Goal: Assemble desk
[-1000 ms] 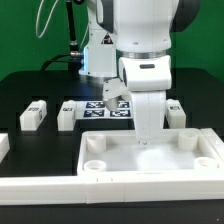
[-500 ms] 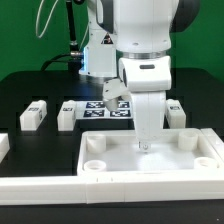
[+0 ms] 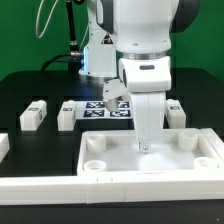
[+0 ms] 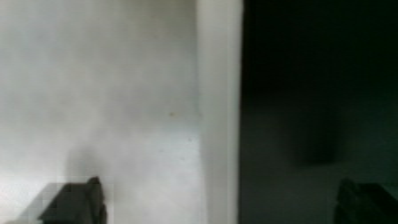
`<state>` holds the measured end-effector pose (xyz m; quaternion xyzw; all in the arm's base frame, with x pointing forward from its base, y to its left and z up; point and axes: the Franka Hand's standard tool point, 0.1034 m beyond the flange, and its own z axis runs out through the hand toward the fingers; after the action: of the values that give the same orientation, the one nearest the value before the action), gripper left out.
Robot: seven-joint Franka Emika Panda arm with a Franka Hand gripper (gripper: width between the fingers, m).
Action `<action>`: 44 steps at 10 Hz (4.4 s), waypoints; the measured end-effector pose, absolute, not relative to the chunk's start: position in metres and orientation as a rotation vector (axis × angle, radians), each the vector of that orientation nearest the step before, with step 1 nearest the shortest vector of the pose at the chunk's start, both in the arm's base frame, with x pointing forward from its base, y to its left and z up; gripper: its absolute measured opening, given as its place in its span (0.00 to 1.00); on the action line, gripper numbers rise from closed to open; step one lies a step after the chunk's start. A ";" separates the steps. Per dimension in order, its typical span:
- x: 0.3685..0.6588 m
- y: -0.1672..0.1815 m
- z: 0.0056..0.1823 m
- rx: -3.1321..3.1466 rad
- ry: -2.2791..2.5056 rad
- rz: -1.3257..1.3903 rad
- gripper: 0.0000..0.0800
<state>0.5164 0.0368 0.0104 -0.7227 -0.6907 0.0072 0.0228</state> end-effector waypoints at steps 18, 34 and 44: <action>0.492 0.120 0.057 -3.119 -0.190 0.199 0.81; 0.464 0.127 0.038 -2.852 -0.032 1.401 0.81; 0.437 0.134 0.008 -2.831 -0.043 1.424 0.36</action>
Offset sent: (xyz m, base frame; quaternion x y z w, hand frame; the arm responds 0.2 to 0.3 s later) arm -0.0031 0.0274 0.0304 -0.0165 -0.0459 0.1288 0.9905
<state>0.4374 0.1336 0.0076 -0.8932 -0.0135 0.4492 -0.0138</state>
